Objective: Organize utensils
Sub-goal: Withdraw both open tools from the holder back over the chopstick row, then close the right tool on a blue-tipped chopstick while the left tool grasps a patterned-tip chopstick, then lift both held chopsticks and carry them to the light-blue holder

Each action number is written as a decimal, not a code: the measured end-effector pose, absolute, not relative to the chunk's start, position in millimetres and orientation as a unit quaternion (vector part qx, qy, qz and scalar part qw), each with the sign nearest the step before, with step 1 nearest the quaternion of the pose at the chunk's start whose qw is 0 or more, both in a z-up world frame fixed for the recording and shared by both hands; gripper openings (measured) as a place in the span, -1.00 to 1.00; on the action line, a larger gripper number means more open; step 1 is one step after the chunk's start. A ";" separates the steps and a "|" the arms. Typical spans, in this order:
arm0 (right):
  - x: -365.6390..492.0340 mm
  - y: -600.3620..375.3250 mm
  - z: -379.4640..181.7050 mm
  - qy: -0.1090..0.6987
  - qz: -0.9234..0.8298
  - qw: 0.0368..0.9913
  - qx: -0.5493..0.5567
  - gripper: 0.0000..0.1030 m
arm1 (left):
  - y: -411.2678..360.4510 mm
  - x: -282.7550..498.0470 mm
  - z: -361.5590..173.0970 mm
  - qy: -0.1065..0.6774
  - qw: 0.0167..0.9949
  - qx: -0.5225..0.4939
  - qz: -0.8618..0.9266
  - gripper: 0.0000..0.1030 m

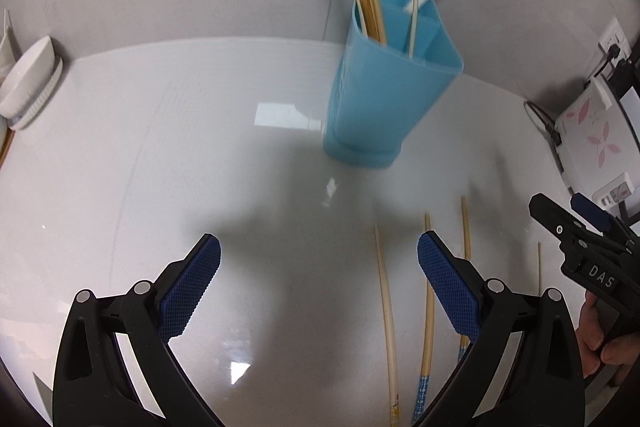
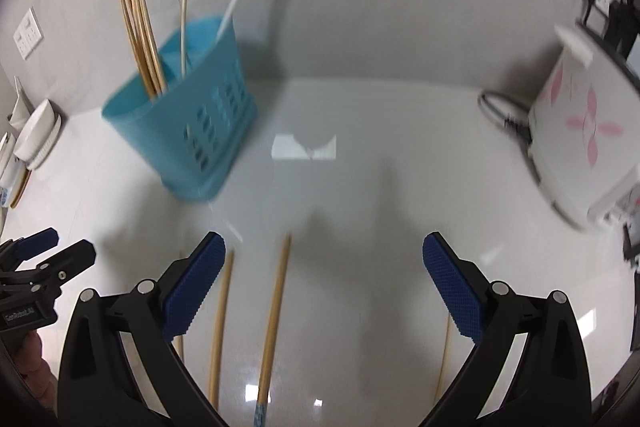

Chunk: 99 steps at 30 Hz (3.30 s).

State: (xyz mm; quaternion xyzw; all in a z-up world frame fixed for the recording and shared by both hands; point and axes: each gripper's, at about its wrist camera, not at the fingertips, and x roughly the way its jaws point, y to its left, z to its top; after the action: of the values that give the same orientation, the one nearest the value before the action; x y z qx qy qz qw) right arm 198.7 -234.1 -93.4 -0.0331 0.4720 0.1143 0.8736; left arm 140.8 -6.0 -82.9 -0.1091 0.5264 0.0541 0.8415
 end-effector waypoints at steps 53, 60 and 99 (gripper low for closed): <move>140.3 -210.7 -173.3 0.636 0.101 0.763 -0.064 -0.87 | -57.1 120.3 -151.1 0.646 0.757 -0.066 0.076 -0.82; 144.7 -212.3 -176.0 0.640 0.108 0.760 -0.048 -0.87 | -46.0 121.4 -152.6 0.644 0.756 -0.087 0.072 -0.88; 140.2 -219.9 -102.8 0.549 0.150 0.822 -0.031 -0.87 | -50.4 110.7 -70.5 0.544 0.832 -0.079 0.072 -0.88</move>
State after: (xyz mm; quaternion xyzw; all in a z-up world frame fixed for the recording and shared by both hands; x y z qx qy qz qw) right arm 140.2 -219.9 -102.8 -0.0312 0.5486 0.1504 0.8219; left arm 110.7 -50.4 -70.5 -0.0791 0.5441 0.0724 0.8321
